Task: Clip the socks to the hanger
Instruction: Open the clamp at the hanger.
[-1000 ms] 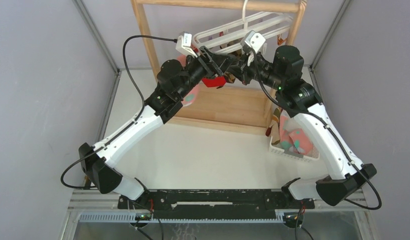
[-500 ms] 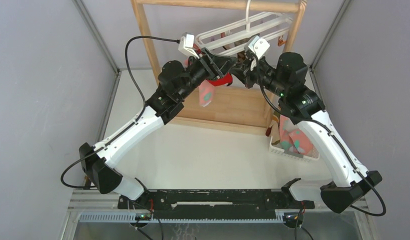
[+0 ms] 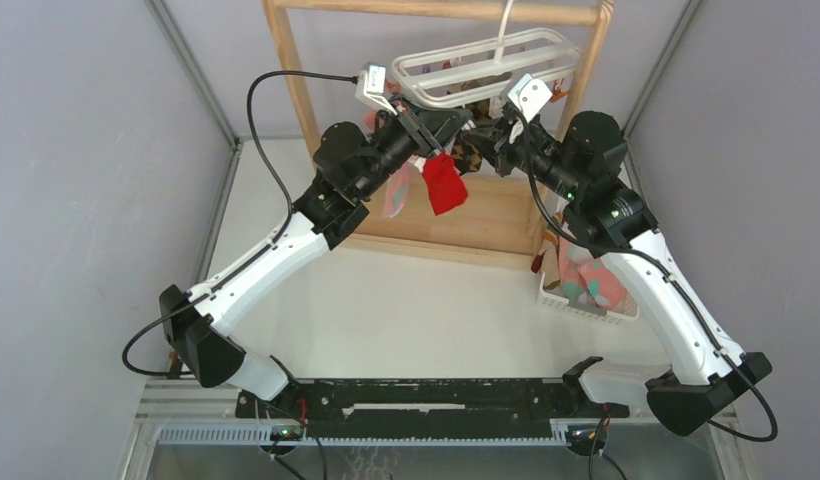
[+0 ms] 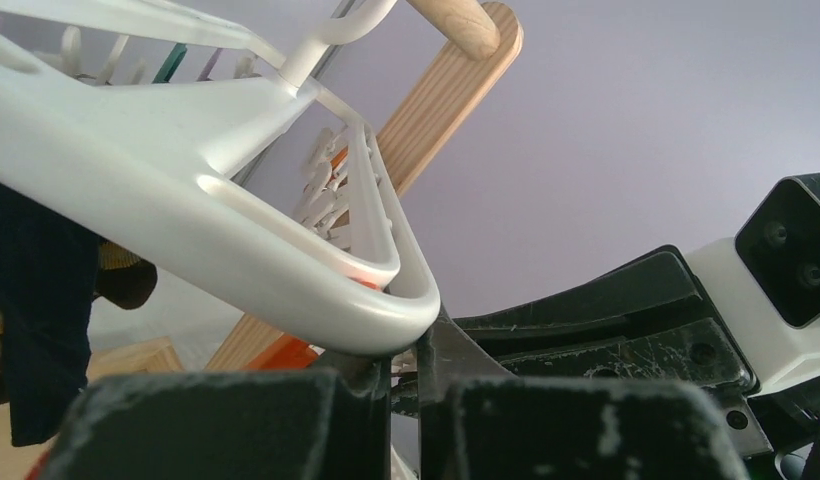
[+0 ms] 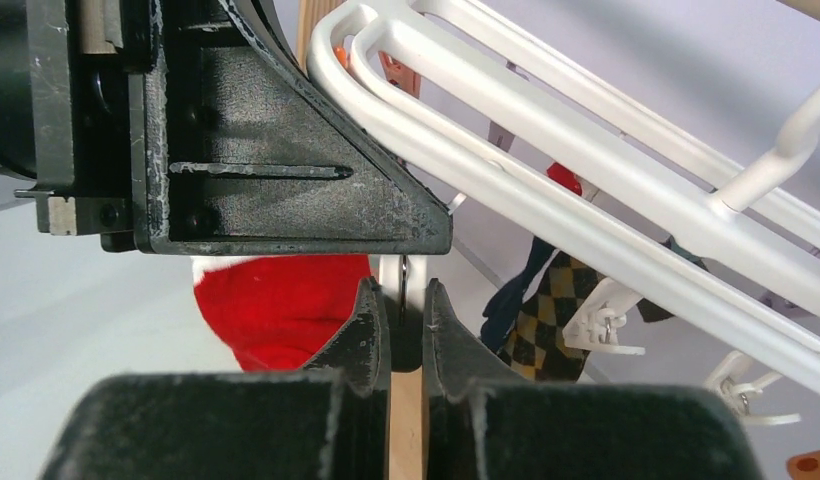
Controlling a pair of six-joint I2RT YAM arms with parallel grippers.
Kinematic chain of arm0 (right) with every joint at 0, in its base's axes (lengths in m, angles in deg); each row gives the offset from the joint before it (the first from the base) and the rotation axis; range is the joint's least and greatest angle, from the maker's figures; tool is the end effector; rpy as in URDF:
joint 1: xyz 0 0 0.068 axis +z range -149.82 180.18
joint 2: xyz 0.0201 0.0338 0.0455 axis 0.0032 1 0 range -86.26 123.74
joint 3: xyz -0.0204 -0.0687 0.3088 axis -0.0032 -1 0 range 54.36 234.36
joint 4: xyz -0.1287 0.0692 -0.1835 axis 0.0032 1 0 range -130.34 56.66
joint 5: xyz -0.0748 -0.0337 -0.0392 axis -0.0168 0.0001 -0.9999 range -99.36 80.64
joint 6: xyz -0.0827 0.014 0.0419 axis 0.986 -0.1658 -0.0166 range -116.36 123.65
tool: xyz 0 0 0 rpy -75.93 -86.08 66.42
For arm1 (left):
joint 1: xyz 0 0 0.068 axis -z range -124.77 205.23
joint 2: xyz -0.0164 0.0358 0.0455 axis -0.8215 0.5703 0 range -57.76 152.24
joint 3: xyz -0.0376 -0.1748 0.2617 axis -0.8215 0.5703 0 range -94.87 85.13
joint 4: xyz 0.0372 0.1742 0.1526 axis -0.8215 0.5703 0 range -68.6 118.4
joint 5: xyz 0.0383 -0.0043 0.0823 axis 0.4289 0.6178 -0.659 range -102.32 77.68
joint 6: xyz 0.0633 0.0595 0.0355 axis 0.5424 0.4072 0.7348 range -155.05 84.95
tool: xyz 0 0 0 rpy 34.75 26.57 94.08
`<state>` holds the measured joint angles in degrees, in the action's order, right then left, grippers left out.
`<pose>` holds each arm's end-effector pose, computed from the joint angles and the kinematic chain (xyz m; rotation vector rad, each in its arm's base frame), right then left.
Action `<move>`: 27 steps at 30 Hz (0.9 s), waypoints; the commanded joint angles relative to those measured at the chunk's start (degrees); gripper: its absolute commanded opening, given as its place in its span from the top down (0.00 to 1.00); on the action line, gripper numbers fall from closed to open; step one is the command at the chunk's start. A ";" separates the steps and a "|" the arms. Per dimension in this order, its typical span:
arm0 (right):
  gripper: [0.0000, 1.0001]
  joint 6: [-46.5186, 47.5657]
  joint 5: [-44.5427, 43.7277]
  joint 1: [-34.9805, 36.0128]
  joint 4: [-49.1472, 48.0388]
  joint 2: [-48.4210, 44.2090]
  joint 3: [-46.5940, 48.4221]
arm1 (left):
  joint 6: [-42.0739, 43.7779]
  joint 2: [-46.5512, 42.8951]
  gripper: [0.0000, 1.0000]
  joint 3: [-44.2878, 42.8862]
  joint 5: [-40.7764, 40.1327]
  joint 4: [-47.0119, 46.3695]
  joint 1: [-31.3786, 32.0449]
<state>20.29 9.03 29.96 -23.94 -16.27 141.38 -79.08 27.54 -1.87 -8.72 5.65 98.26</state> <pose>0.2102 0.1509 0.5266 -0.8471 1.3296 0.4300 0.2596 -0.2496 0.5357 0.0472 1.3876 -1.3335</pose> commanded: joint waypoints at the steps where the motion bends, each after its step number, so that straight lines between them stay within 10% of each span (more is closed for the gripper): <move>1: 1.00 -0.98 3.75 1.51 3.90 -5.31 -1.50 | -1.58 0.65 1.00 -2.42 -4.42 -3.65 -2.11; 5: 0.99 -1.73 0.88 1.53 3.15 -6.52 -3.44 | -1.66 1.24 1.00 -2.92 -4.05 -3.57 -2.02; 9: 0.51 -2.59 -2.19 0.70 1.35 -9.16 -6.19 | -1.72 1.69 1.00 -3.31 -4.03 -3.27 -1.98; 13: 0.31 -3.89 -2.42 -1.97 0.95 -12.60 -8.48 | -1.84 1.89 1.00 -3.20 -2.13 -3.31 -1.94; 27: 0.30 -18.80 -32.29 -10.22 15.05 -16.60 -23.48 | -2.22 3.42 1.00 -2.29 2.69 -3.06 -1.89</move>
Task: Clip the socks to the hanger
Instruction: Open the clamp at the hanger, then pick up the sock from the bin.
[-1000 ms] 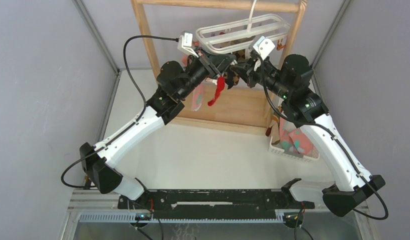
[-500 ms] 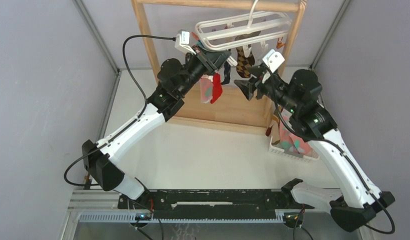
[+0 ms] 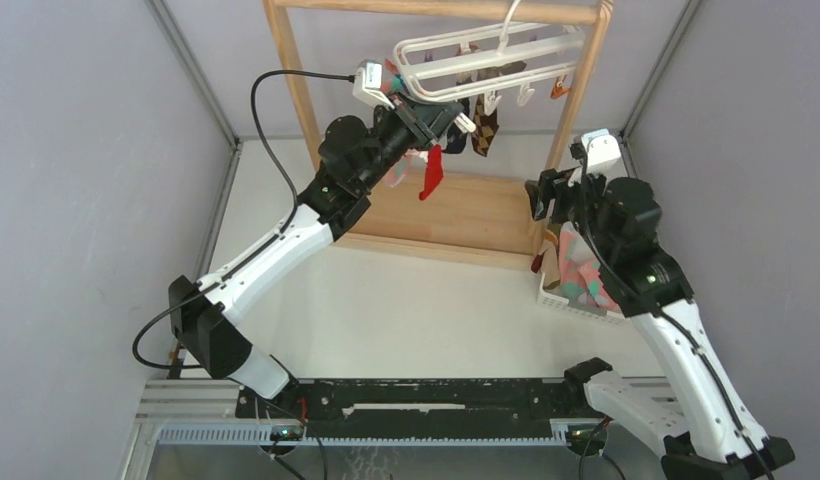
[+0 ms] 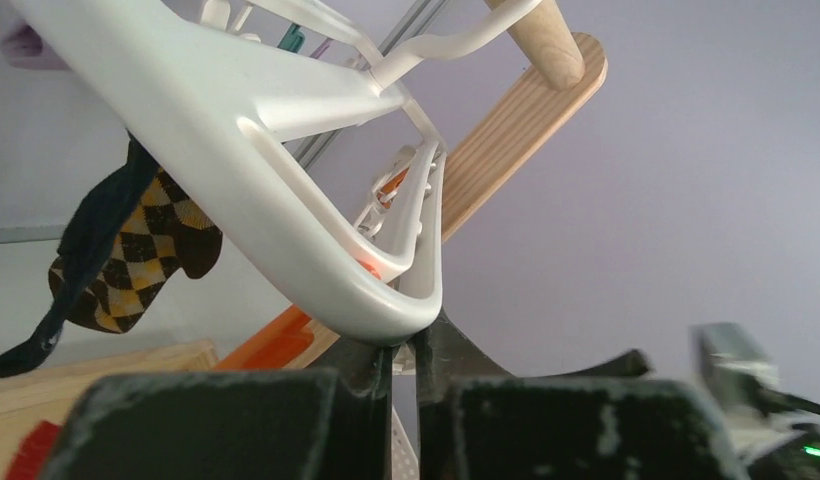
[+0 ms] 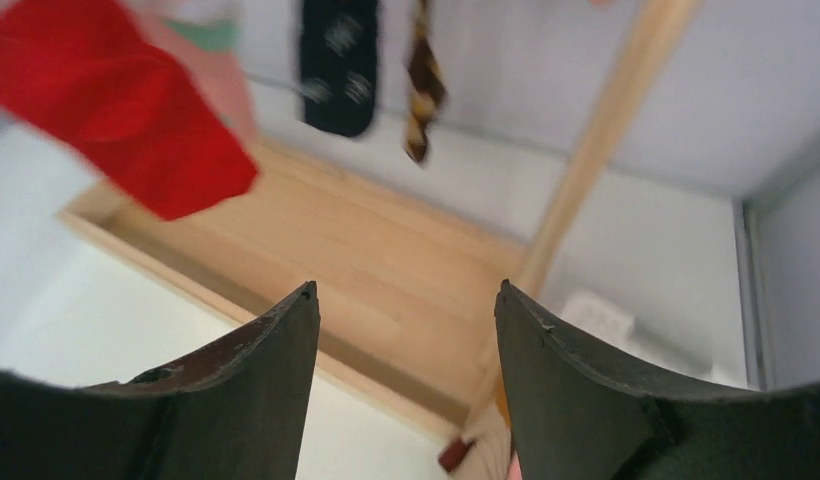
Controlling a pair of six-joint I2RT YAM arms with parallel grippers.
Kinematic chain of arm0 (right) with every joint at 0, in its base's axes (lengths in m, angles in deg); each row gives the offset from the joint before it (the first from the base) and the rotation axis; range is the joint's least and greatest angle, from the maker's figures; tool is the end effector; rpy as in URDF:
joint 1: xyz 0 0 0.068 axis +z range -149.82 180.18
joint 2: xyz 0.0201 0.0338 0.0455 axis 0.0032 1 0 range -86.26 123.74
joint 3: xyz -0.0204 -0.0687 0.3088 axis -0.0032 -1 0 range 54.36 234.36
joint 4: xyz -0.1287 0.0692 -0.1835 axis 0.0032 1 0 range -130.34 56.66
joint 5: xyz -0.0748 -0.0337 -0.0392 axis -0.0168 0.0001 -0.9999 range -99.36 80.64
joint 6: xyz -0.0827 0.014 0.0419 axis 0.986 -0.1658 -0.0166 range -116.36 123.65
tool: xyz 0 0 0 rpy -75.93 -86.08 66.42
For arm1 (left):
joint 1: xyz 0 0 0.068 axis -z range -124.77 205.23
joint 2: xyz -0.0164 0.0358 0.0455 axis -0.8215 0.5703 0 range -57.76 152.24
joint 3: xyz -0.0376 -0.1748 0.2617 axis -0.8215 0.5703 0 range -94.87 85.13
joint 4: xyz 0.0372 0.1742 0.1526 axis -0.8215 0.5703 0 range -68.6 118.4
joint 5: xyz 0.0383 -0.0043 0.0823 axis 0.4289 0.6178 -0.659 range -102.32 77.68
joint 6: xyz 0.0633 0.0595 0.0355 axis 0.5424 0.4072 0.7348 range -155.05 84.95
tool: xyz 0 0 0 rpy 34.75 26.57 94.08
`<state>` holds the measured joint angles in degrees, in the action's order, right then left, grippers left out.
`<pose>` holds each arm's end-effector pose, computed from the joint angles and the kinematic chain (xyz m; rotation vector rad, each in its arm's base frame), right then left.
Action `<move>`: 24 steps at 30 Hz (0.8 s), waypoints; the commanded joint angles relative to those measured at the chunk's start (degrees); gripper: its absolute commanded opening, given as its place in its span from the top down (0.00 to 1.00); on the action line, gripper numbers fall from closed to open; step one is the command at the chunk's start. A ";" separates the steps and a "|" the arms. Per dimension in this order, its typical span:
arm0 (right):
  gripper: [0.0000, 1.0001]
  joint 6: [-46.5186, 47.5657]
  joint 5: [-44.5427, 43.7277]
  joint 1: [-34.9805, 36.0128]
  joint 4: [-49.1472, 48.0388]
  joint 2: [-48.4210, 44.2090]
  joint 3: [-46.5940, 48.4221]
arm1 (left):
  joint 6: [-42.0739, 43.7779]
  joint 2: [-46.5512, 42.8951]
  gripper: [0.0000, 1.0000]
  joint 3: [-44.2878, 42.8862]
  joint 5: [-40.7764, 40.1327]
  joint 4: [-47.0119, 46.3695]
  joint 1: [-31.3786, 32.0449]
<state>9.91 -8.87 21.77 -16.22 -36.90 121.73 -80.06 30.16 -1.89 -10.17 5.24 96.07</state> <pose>0.1514 0.0606 0.4553 -0.4110 1.6308 0.2086 0.2845 -0.2502 0.5210 -0.0169 1.4222 -1.2876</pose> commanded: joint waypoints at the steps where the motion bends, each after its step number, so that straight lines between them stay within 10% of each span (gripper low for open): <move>1: 0.30 -10.66 -15.32 -3.04 7.75 4.71 -5.27 | -1.15 0.70 1.00 -2.01 4.31 -2.68 0.29; 13: 0.32 -25.29 -9.20 -22.66 0.24 8.67 -19.05 | 2.33 -1.08 1.00 -1.43 4.26 -1.84 2.79; 24: 0.32 -24.17 -8.02 -23.78 -2.48 15.52 -20.30 | 3.29 -1.25 1.00 -1.74 3.98 -1.17 3.55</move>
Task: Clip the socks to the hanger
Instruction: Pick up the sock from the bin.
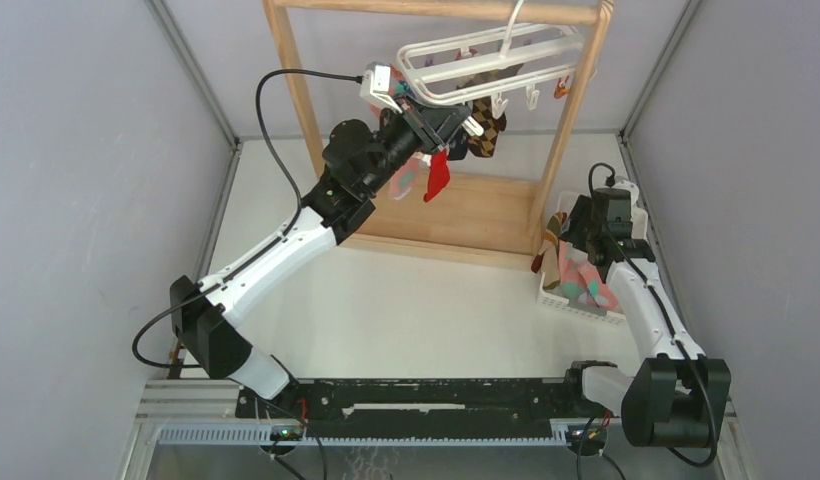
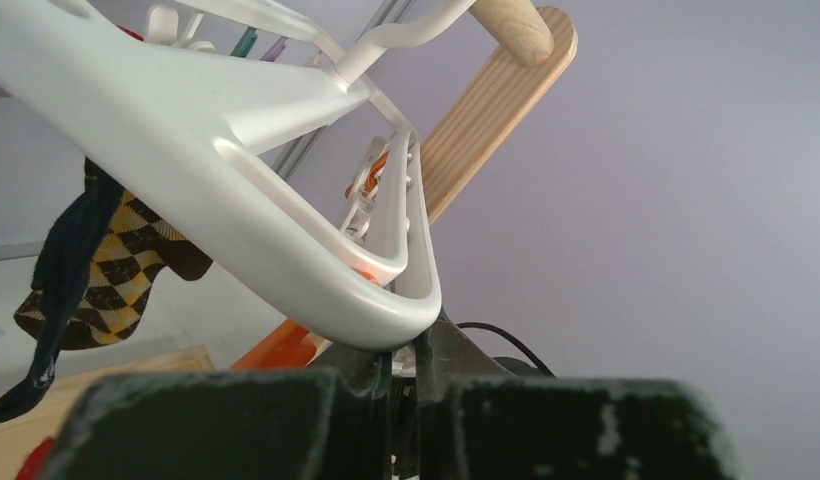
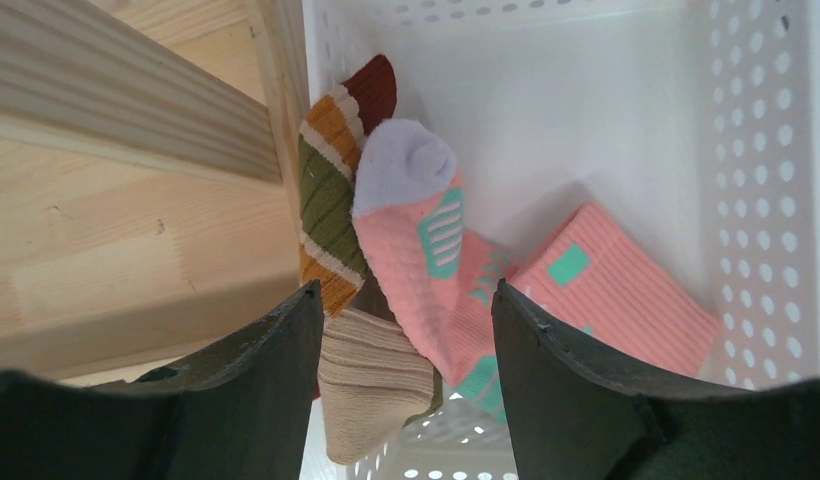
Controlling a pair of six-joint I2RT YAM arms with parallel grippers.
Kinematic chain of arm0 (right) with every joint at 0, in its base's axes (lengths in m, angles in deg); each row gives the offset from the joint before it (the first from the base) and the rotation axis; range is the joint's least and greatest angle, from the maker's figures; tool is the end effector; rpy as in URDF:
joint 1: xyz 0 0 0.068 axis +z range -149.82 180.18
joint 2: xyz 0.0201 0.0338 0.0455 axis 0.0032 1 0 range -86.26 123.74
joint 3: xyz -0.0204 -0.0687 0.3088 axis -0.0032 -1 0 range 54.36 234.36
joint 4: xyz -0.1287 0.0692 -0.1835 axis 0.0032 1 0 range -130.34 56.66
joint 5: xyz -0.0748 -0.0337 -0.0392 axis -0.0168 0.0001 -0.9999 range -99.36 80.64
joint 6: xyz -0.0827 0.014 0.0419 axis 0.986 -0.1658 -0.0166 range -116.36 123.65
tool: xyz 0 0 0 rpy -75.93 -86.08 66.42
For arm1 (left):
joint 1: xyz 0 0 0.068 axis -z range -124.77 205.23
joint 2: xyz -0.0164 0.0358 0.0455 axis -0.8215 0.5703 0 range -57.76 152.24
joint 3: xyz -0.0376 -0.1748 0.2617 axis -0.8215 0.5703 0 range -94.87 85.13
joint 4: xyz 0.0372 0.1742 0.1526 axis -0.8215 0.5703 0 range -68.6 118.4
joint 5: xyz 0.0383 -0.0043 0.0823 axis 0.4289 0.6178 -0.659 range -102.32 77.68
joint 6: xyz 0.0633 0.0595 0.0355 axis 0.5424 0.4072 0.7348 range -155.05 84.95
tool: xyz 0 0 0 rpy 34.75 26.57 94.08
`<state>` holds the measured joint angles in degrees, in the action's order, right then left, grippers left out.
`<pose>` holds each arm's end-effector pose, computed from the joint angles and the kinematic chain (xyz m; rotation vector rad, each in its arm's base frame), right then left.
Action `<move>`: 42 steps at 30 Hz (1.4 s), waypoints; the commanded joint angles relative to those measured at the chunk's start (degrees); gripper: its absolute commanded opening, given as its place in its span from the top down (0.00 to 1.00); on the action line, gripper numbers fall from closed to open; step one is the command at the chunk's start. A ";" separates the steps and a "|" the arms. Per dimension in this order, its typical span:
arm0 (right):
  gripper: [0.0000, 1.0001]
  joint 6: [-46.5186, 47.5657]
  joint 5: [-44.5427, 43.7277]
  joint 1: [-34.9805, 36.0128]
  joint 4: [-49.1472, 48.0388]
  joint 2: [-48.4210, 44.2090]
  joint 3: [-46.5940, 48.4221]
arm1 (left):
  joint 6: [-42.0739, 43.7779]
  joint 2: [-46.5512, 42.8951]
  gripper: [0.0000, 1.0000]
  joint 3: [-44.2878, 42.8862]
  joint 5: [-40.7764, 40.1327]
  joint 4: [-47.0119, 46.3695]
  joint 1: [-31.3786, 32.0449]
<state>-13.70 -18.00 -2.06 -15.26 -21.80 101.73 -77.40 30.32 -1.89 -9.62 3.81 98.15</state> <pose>0.2269 -0.0217 0.2808 0.4663 2.2491 -0.0382 0.2747 -0.2609 0.5238 0.0510 1.3973 -1.2928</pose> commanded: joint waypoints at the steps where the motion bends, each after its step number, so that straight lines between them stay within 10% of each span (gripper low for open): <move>1: 0.32 -0.18 0.85 0.42 -3.39 0.59 -0.49 | 0.68 -1.41 1.00 -1.75 3.20 0.33 1.42; 42: 0.36 5.26 -1.80 4.00 -5.31 12.42 -1.40 | 0.34 -0.78 1.00 -1.50 4.17 -0.45 1.82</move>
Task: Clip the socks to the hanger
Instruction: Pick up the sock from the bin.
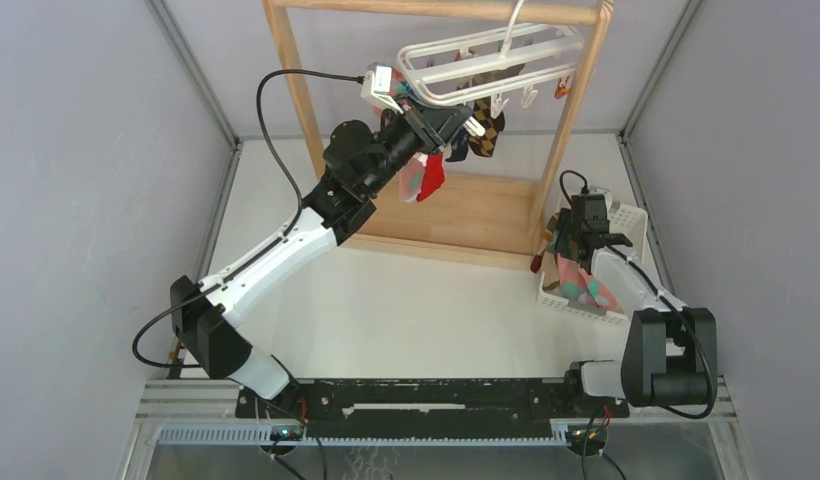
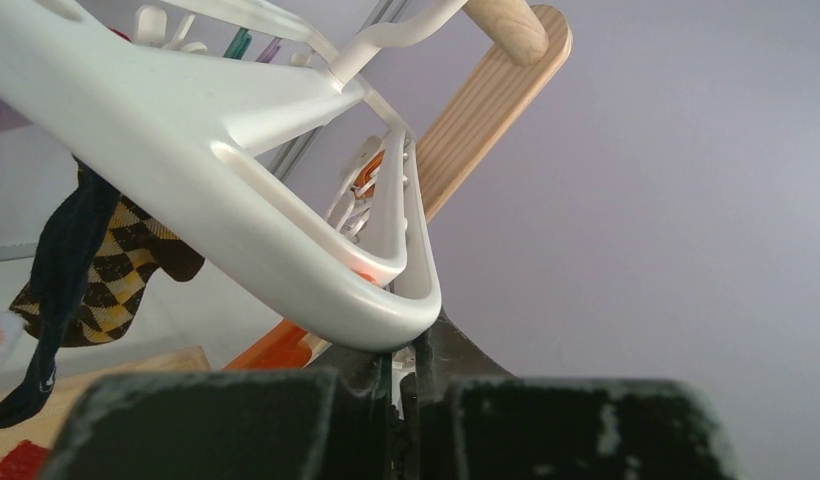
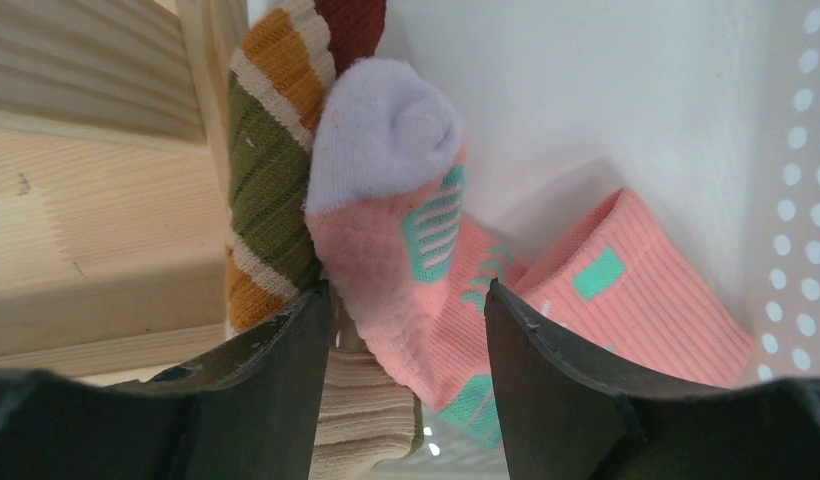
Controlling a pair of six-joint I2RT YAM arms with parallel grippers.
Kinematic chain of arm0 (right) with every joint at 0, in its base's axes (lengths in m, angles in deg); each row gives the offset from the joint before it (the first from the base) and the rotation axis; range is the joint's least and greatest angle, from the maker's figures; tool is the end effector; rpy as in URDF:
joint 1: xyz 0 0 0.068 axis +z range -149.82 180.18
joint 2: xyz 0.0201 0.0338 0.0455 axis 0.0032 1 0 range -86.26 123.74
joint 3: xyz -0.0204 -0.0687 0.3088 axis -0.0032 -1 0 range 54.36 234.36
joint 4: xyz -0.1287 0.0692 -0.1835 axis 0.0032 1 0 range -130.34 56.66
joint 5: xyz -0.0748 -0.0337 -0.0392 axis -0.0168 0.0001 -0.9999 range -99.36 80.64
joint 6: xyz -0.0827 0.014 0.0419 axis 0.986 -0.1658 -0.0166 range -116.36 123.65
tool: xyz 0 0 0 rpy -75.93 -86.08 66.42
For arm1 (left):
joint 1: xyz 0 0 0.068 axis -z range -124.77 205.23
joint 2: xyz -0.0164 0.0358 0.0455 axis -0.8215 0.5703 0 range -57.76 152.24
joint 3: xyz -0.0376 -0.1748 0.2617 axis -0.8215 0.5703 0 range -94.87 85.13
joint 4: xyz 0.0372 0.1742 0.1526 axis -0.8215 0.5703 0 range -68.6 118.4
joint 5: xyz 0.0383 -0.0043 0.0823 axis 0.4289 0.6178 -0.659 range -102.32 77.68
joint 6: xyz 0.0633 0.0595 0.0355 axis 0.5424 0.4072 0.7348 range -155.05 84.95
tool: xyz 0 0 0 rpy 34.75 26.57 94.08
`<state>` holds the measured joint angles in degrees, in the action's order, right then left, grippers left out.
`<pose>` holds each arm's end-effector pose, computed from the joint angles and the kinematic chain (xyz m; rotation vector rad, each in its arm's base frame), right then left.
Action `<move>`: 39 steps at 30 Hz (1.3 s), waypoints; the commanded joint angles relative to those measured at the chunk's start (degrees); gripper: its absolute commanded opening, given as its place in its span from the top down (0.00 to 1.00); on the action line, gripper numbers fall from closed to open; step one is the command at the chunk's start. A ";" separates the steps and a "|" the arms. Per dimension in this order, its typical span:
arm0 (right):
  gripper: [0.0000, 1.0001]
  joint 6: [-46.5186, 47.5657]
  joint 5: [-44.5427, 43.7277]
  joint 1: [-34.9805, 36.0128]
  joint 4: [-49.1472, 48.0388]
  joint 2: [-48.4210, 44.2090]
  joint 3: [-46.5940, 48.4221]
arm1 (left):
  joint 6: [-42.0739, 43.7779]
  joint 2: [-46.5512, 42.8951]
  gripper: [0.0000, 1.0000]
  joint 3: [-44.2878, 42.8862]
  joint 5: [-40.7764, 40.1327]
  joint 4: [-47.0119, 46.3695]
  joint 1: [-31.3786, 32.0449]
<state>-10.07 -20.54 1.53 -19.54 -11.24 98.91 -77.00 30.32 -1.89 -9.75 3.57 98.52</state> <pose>0.2552 -0.0105 0.2321 0.3470 2.4216 -0.1247 0.2730 -0.2624 0.5244 0.0582 1.3922 -1.2923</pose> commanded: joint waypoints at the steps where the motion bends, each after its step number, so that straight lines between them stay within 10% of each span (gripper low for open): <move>1: 0.36 1.67 0.68 0.41 -0.90 2.36 1.68 | -0.06 -0.80 1.00 -1.56 4.31 -0.26 1.46; 10: 0.53 -0.40 -2.80 -0.53 -1.46 4.17 3.14 | 0.21 -0.80 1.00 -1.63 4.48 -0.12 1.49; 20: 0.44 0.74 -5.46 -2.64 -3.14 5.83 7.45 | 0.46 -0.72 1.00 -2.19 4.96 0.27 1.45; 27: 0.69 0.19 -3.82 -3.36 -3.85 10.55 8.91 | 0.95 -1.15 1.00 -2.27 4.92 0.49 1.45; 31: 1.00 0.10 -3.82 -3.45 -3.78 10.60 8.53 | 0.91 -1.15 1.00 -2.36 4.97 0.51 1.45; 39: 1.00 2.42 1.16 -1.49 -5.62 -5.55 4.63 | 1.17 -1.18 1.00 -2.45 4.94 0.75 1.38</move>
<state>-9.48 -22.83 -1.16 -21.73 -4.36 105.14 -76.00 30.32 -1.89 -9.55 3.53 98.63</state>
